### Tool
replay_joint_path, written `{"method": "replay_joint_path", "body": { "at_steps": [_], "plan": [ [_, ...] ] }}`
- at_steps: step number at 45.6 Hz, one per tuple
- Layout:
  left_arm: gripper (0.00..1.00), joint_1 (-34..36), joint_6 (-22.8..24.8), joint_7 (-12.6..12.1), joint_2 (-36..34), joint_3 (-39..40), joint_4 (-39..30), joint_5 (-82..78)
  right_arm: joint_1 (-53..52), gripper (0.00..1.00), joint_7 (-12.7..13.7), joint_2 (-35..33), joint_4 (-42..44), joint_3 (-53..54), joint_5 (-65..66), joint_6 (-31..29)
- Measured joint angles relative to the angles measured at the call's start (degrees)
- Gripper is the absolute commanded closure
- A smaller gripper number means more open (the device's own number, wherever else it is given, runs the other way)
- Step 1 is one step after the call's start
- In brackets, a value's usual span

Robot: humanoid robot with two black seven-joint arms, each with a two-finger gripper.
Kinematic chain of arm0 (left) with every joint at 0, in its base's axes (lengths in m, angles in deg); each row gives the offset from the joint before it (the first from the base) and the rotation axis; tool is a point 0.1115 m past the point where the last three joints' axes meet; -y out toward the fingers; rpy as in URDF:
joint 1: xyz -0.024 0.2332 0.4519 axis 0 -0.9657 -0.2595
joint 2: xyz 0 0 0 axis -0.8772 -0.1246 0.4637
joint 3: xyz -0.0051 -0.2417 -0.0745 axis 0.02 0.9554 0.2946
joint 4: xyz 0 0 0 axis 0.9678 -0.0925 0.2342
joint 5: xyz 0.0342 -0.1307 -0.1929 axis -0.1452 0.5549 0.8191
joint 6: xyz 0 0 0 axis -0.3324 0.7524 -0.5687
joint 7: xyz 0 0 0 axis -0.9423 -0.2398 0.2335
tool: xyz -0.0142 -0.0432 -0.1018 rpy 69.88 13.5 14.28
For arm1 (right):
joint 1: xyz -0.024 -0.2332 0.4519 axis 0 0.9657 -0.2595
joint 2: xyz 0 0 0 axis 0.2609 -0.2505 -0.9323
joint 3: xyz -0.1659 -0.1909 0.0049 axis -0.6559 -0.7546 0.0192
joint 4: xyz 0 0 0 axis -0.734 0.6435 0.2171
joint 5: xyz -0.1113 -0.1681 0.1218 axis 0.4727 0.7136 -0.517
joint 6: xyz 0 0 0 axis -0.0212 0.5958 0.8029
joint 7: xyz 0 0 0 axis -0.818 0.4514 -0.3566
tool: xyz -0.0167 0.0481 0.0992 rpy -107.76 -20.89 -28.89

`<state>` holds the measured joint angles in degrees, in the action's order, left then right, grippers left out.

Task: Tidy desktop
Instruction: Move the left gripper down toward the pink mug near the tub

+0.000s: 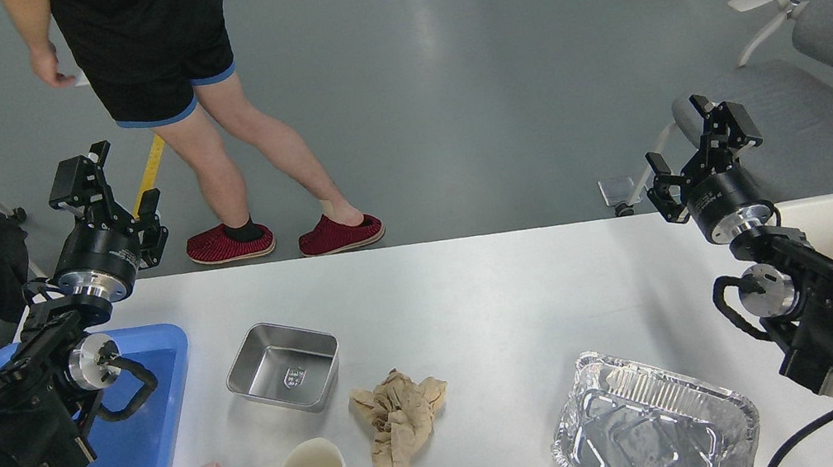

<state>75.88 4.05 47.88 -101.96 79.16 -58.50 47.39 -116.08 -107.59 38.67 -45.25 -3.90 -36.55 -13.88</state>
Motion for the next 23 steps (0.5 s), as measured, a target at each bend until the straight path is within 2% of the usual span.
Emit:
{"method": "replay_joint_path", "body": {
  "at_steps": [13,23],
  "plan": [
    [0.04,-0.2,-1.1,1.5,0.0,0.2,0.1,0.2,-0.5,0.0,0.0,0.1,0.0,0.0,0.0,0.1],
    [0.04,-0.2,-1.0,1.5,-0.5,0.4,0.1,0.8,-0.5,0.0,0.0,0.2,0.0,0.0,0.0,0.1]
  ]
}}
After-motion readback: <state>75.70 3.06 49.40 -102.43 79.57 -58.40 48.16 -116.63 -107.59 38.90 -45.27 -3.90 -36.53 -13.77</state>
